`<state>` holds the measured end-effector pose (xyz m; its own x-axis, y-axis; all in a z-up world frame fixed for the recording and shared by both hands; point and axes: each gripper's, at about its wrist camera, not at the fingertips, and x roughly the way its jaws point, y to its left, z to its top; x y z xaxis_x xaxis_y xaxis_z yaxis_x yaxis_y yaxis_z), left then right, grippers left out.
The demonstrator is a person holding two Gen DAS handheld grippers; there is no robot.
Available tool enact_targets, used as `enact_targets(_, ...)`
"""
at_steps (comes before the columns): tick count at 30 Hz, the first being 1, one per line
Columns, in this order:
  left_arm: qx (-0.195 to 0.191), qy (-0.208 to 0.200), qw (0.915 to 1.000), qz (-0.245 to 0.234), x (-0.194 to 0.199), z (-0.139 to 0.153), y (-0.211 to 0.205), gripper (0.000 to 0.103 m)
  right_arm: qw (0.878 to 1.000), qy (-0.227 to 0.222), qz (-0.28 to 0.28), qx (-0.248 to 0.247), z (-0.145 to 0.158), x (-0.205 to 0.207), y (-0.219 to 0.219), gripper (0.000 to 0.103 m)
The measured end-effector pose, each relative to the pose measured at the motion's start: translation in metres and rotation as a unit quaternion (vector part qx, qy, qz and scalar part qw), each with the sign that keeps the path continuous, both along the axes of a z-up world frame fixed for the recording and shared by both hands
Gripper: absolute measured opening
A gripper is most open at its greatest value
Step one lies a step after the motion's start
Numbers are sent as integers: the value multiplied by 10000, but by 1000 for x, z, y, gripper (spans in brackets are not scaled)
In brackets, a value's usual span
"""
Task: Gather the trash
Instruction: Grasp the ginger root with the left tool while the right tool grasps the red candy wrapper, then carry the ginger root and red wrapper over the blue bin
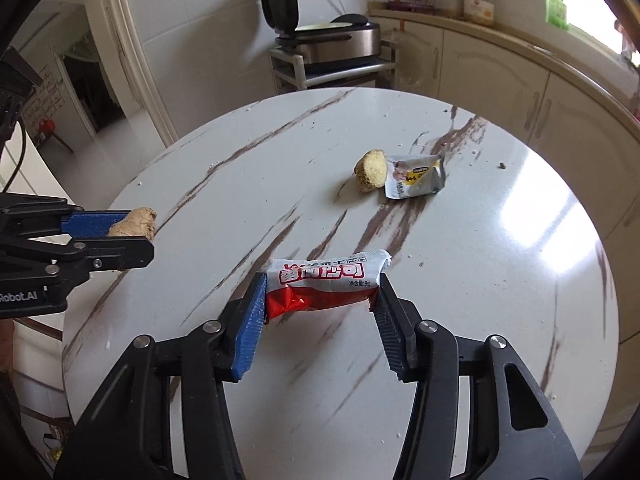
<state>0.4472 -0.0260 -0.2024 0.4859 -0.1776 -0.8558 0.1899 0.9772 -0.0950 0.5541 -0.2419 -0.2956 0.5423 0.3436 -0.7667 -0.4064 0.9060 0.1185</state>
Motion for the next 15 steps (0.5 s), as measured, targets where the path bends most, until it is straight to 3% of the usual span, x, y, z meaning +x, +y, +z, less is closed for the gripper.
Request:
enact_targets(6, 48, -200, 9991, -379, -22, 25, -58, 30, 9979, -421, -324, 366, 41, -49, -60, 49)
enact_targets(15, 176, -299, 9899, -1378, -49, 41, -209, 30, 9867, -867, -1245, 584, 67, -128, -191, 50)
